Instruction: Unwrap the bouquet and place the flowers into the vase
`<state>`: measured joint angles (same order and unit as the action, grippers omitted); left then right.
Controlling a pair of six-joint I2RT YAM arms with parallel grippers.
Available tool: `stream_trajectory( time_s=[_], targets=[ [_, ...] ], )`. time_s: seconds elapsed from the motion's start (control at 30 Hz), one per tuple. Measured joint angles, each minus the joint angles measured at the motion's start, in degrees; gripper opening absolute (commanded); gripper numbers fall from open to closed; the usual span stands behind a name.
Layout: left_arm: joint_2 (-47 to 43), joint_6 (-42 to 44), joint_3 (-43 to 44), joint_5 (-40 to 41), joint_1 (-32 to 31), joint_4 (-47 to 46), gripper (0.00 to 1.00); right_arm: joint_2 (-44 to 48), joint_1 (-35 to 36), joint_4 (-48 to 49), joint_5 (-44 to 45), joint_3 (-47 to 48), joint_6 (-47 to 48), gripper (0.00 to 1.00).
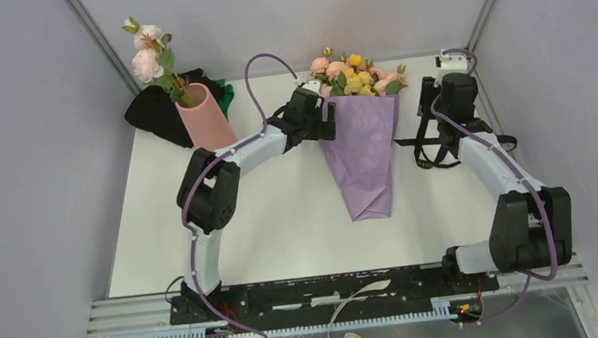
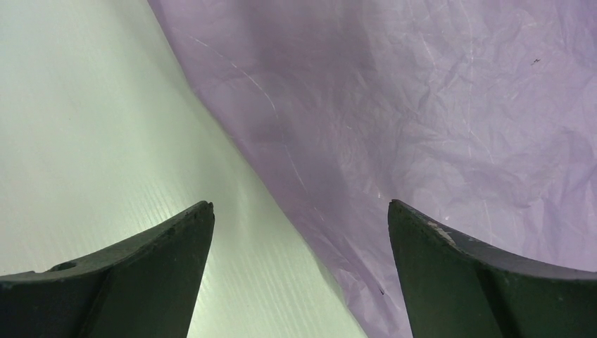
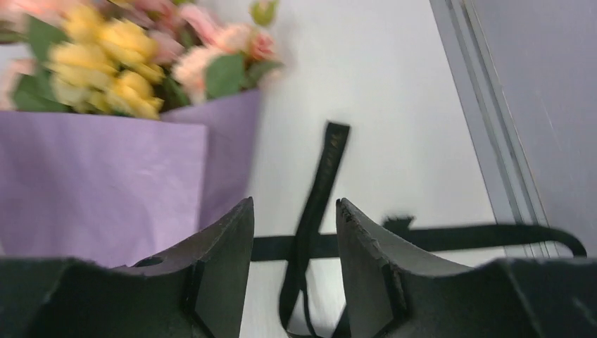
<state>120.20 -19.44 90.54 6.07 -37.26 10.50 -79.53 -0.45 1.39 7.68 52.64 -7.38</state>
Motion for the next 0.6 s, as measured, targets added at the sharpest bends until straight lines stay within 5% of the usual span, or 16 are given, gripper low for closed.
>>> stream_trajectory(
  time_s=[0.4, 0.6],
  targets=[
    [-2.23, -0.96, -1.29, 5.55, 0.0, -0.31, 1.0, -9.33, 12.96, -0.24, -5.77, 6.58, 0.48, 0.54],
    [-7.04, -0.96, -3.06, 7.13, 0.0, -1.36, 1.0, -9.9, 13.11, 1.07, -8.11, 5.14, -1.62, 0.55]
  ],
)
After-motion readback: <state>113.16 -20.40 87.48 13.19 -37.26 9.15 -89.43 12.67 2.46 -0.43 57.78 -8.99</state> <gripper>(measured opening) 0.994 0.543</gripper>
